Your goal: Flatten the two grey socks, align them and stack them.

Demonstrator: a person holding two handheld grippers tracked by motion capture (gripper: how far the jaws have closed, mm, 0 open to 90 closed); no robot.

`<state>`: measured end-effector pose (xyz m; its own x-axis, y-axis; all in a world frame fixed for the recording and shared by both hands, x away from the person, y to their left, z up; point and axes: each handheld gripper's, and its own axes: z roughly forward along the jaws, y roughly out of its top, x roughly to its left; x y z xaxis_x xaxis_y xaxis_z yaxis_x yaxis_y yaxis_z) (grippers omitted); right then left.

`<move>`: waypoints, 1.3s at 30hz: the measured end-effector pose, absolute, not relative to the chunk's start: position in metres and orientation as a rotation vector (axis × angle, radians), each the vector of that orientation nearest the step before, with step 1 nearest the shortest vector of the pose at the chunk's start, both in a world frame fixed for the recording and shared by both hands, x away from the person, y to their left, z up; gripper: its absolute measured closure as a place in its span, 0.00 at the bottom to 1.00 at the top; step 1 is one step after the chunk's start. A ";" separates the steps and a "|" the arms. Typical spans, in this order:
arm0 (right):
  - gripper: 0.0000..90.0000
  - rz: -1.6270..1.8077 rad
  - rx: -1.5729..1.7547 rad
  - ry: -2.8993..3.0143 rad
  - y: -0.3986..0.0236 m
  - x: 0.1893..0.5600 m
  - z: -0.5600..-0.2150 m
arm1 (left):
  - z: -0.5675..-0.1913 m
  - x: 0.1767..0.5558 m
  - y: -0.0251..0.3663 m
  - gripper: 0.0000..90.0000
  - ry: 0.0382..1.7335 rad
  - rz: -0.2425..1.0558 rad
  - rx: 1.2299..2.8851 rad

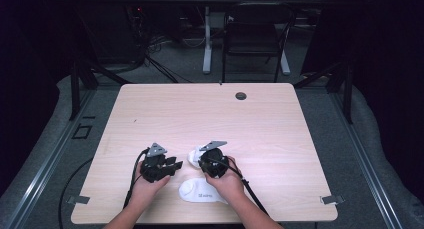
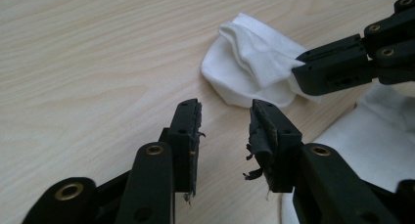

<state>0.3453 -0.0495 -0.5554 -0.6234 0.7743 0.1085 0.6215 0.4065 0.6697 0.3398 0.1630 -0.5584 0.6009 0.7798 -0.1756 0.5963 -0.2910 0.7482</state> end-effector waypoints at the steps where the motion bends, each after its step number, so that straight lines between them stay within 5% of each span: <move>1: 0.97 1.022 1.235 2.438 -0.049 0.346 -0.556 | -0.558 0.342 0.161 0.73 1.079 0.295 2.013; 15: 0.97 1.034 1.247 2.439 -0.051 0.347 -0.557 | -0.559 0.363 0.134 0.77 1.057 0.301 2.036; 39: 0.97 1.082 1.289 2.390 -0.062 0.349 -0.549 | -0.579 0.358 0.142 0.71 1.063 0.301 2.106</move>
<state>0.3490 -0.0625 -0.5494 -0.5920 0.7927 0.1452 0.6323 0.3452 0.6935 0.3582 0.1421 -0.5791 0.6285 0.7692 -0.1155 0.5940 -0.3788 0.7097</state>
